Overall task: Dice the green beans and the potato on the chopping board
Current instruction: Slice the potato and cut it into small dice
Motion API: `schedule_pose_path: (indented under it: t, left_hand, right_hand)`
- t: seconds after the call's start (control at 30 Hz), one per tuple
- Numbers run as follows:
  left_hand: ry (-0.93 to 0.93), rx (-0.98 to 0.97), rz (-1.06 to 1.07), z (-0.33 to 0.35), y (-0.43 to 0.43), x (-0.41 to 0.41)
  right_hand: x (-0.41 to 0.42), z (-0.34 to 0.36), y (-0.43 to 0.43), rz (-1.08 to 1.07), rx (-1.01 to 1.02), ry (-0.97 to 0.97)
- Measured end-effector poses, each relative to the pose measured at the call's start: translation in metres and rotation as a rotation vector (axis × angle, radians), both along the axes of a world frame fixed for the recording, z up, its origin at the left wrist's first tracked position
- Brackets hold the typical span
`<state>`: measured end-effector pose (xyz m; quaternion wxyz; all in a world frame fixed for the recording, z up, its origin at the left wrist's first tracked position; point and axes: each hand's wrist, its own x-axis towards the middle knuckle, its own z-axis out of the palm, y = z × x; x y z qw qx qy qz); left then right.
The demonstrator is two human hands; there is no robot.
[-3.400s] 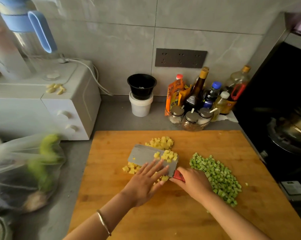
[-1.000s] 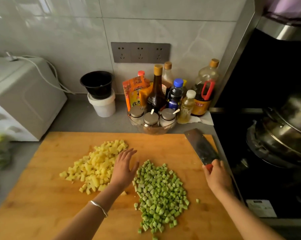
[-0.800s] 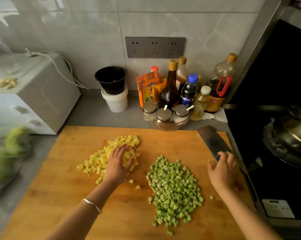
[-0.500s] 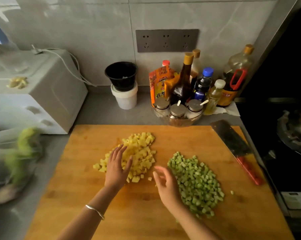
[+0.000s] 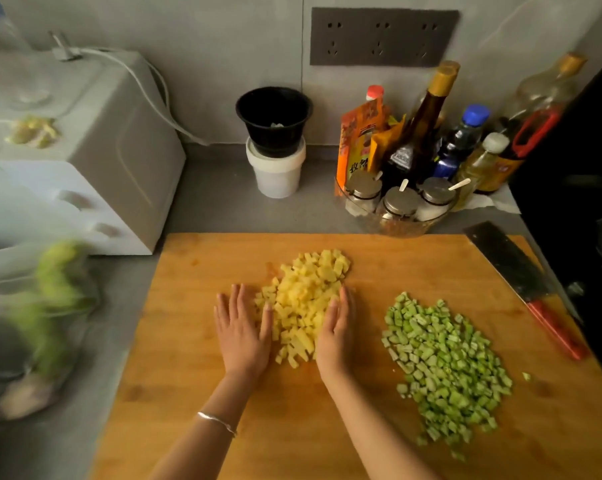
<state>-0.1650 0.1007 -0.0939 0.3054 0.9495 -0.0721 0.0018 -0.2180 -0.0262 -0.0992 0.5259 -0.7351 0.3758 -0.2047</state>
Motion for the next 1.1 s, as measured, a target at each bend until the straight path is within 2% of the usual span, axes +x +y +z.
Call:
schedule_pose_path:
  t: [0.2, 0.3, 0.4, 0.47, 0.63, 0.87, 0.97, 1.1]
  left_hand:
    - [0.03, -0.08, -0.232, -0.001, -0.014, 0.011]
    - [0.058, -0.223, -0.206, 0.003, -0.004, 0.016]
    - [0.059, -0.312, -0.147, 0.006, 0.0, 0.023]
    - [0.085, -0.319, -0.144, 0.007, -0.001, 0.026]
    - [0.074, -0.262, -0.199, 0.008, -0.011, 0.027]
    - [0.055, -0.246, -0.271, -0.001, -0.015, 0.033]
    - [0.14, -0.347, -0.235, 0.005, -0.011, 0.033]
    - [0.142, -0.411, -0.159, 0.011, -0.004, 0.04]
  right_hand:
    - [-0.002, 0.003, -0.009, 0.149, -0.036, -0.007]
    - [0.01, 0.004, -0.045, 0.138, -0.093, 0.014]
    - [0.036, 0.006, -0.086, 0.302, -0.122, 0.106]
    - [0.054, 0.008, -0.101, 0.372, -0.092, 0.151]
    - [0.081, 0.015, -0.085, 0.481, -0.007, 0.097]
    - [0.07, 0.015, -0.049, 0.664, 0.035, 0.109]
    - [0.062, 0.025, -0.056, 0.615, 0.005, 0.073]
    - [0.023, 0.028, -0.062, 0.254, -0.06, -0.054]
